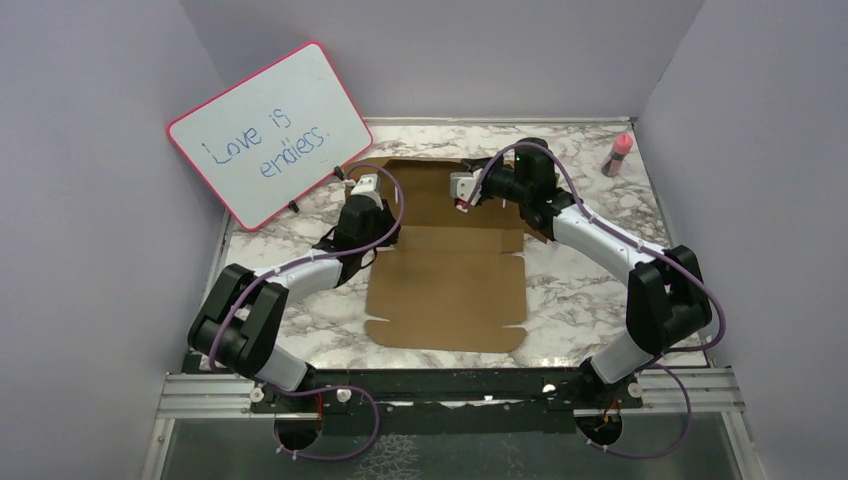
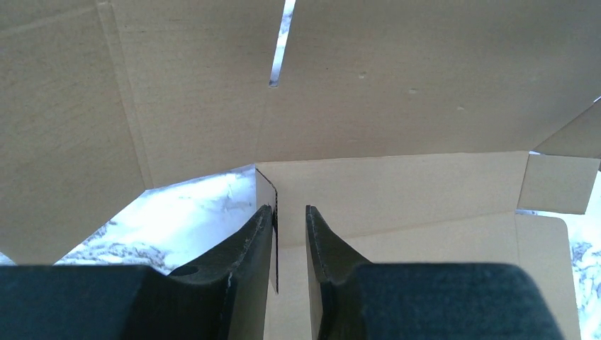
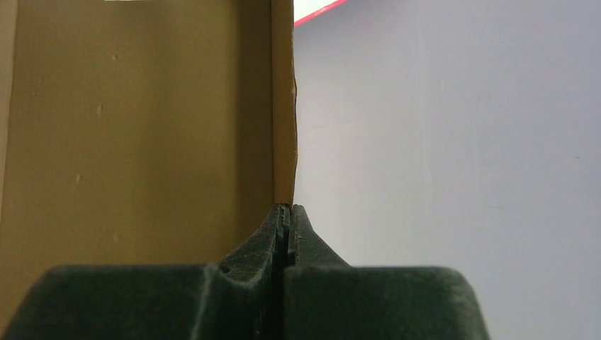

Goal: Fold the paper box

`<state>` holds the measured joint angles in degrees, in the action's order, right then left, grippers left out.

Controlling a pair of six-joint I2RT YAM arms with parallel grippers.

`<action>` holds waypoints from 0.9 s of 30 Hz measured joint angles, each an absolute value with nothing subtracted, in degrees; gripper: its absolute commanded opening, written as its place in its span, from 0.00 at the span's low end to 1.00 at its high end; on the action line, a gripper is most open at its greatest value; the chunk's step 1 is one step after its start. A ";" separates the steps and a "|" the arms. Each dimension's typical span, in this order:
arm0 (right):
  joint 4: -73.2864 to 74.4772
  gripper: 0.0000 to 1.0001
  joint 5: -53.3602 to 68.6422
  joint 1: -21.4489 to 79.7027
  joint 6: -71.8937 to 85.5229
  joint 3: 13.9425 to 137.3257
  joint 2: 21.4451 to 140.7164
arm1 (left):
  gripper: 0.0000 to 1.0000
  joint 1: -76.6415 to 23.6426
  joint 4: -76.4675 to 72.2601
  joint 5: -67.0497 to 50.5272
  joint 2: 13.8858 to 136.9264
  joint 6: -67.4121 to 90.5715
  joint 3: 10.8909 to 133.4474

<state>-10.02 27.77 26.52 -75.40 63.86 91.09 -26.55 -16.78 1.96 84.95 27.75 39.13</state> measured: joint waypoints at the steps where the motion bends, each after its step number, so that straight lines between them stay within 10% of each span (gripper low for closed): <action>1: -10.48 0.01 27.70 26.52 -75.83 64.03 91.20 | 0.25 -26.65 -17.50 2.35 85.19 27.49 39.29; 27: -12.34 0.01 26.74 27.68 -83.68 61.28 88.31 | 0.49 -19.62 -23.79 5.58 71.18 26.79 38.83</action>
